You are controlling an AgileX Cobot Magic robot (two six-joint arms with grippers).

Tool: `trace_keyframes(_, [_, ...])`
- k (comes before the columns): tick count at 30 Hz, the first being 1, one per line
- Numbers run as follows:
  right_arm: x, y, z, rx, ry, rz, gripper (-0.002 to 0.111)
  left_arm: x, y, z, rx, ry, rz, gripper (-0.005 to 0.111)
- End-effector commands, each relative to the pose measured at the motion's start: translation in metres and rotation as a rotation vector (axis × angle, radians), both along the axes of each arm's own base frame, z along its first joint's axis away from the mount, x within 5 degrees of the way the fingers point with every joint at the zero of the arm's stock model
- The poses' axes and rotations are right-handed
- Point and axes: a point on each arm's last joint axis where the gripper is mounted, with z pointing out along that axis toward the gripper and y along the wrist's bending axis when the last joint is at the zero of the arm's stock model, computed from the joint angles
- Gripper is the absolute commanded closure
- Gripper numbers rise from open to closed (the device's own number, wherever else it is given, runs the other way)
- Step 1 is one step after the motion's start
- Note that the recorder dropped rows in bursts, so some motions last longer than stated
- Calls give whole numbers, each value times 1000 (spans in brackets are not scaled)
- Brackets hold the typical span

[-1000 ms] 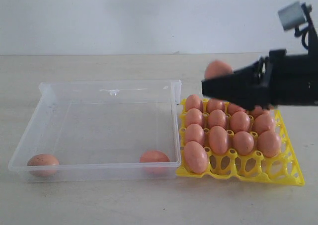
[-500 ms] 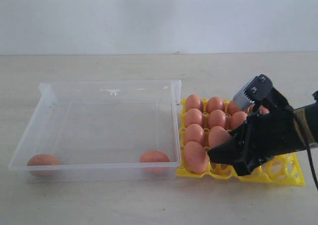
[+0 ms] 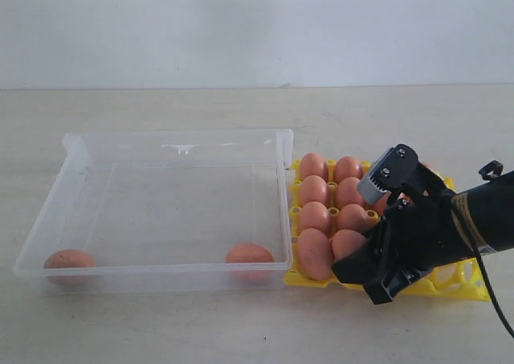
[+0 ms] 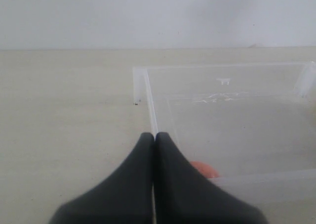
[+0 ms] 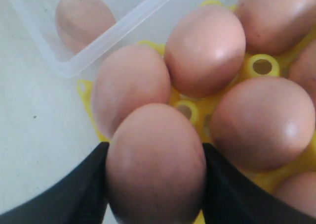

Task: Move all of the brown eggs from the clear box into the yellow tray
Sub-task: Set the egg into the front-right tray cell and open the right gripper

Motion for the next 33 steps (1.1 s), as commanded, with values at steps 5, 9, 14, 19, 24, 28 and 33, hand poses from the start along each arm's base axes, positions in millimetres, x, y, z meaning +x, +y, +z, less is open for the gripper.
trace_keyframes(5, [3,-4,-2,-26,12,-73,84,0,0,1,-5,-4,-5,111])
trace_keyframes(9, [3,-4,-2,-23,17,-79,52,0,0,1,-5,-4,-5,111])
trace_keyframes(14, [3,-3,-1,-11,25,-101,41,0,0,1,-5,-4,-5,111])
trace_keyframes(19, [3,-3,0,-8,26,-106,41,0,0,1,-7,-4,-5,111])
trace_keyframes(24, [5,-6,3,-36,-4,-130,41,0,0,1,-7,-4,-5,111])
trace_keyframes(28, [9,-8,13,-44,-56,-146,41,0,0,1,-7,-4,-5,111])
trace_keyframes(33, [14,-7,25,-29,-103,-150,41,0,0,1,-7,-4,-5,111])
